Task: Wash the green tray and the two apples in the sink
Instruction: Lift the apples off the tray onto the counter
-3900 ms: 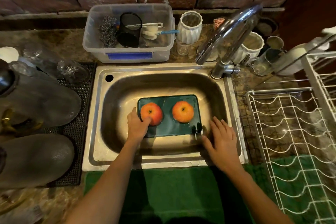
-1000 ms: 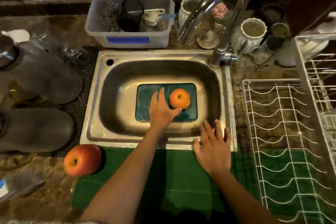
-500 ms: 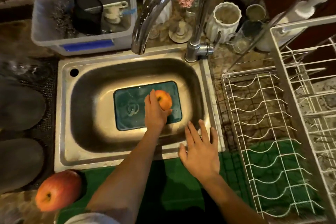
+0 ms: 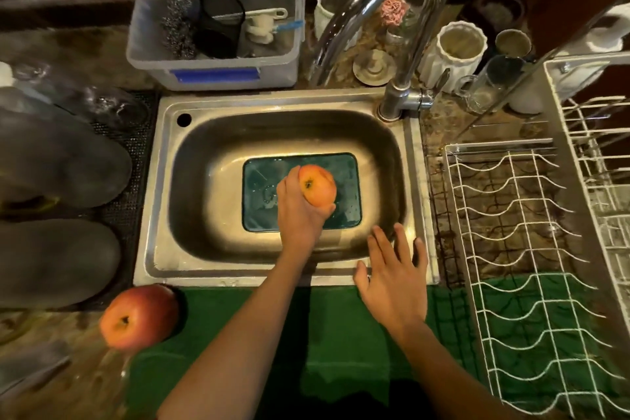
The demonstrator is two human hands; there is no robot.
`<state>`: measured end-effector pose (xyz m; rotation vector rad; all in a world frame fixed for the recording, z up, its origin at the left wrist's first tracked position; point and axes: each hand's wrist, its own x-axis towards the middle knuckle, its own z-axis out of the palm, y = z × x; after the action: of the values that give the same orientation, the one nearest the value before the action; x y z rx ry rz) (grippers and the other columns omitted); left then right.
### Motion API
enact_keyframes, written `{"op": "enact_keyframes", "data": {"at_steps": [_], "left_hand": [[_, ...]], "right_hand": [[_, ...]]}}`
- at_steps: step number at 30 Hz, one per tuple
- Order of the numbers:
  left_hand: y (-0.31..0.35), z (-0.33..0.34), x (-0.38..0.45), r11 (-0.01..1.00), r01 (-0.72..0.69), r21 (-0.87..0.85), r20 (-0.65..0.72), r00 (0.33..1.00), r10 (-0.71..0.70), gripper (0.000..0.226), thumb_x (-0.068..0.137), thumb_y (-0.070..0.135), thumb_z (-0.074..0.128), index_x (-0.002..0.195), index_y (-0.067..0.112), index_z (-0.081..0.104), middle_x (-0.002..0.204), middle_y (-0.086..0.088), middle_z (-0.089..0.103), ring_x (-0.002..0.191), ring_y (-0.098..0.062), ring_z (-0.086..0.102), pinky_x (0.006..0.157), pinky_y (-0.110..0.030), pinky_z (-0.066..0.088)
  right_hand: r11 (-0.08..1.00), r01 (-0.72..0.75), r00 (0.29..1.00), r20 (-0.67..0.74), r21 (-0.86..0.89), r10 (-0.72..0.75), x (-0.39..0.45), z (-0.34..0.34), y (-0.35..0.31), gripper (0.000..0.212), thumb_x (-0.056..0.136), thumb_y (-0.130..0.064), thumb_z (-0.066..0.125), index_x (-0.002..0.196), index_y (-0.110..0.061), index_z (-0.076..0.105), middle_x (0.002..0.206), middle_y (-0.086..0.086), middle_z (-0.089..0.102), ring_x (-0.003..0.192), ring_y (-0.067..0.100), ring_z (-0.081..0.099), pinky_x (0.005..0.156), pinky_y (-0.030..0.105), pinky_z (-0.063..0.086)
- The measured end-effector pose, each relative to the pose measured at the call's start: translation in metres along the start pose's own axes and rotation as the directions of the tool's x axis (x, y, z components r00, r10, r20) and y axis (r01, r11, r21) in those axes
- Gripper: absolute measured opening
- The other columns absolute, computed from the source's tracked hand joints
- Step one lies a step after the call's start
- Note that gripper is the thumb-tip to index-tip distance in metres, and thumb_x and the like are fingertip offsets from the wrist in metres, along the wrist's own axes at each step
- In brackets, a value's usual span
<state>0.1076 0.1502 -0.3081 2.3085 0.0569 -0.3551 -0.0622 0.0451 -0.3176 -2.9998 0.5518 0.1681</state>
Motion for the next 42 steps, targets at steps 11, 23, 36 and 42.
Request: {"op": "enact_keyframes", "data": {"at_steps": [11, 23, 36, 42], "left_hand": [[-0.059, -0.113, -0.140, 0.977, 0.118, -0.176, -0.250, 0.955, -0.160, 0.099, 0.053, 0.016, 0.096, 0.140, 0.022, 0.049, 0.126, 0.007, 0.050, 0.121, -0.014, 0.050, 0.096, -0.013, 0.032], [-0.163, -0.189, -0.247, 0.904, 0.394, -0.167, -0.476, 0.770, -0.424, 0.104, 0.053, 0.020, 0.099, 0.143, 0.018, 0.047, 0.137, -0.010, 0.051, 0.126, -0.030, 0.050, 0.099, -0.039, 0.045], [-0.180, -0.204, -0.231, 0.887, 0.448, -0.113, -0.474, 0.760, -0.444, 0.101, 0.059, 0.029, 0.096, 0.142, 0.030, 0.038, 0.139, -0.007, 0.045, 0.126, -0.031, 0.051, 0.087, -0.039, 0.046], [-0.175, -0.210, -0.230, 0.871, 0.480, -0.102, -0.423, 0.772, -0.475, 0.119, 0.062, 0.027, 0.096, 0.156, 0.020, 0.024, 0.152, -0.015, 0.038, 0.139, -0.036, 0.039, 0.109, -0.053, 0.041]], "right_hand": [[1.000, -0.005, 0.997, -0.071, -0.017, 0.004, -0.001, 0.008, 0.001, 0.056, 0.095, -0.044, 0.031, 0.129, -0.016, 0.065, 0.147, 0.001, 0.055, 0.147, 0.030, 0.030, 0.117, 0.055, 0.015], [0.998, -0.026, 0.997, -0.073, -0.048, 0.023, -0.001, 0.018, 0.005, 0.049, 0.097, -0.050, 0.025, 0.120, -0.029, 0.063, 0.146, -0.005, 0.053, 0.144, 0.021, 0.028, 0.114, 0.049, 0.017], [1.000, 0.004, 0.997, -0.077, 0.003, -0.004, -0.002, 0.010, 0.003, 0.050, 0.098, -0.046, 0.025, 0.121, -0.026, 0.064, 0.149, -0.002, 0.051, 0.145, 0.023, 0.026, 0.115, 0.056, 0.022], [1.000, 0.017, 0.995, -0.098, -0.010, -0.017, -0.001, 0.013, 0.003, 0.051, 0.098, -0.047, 0.025, 0.121, -0.024, 0.065, 0.148, -0.001, 0.052, 0.145, 0.023, 0.027, 0.115, 0.055, 0.023]]}}
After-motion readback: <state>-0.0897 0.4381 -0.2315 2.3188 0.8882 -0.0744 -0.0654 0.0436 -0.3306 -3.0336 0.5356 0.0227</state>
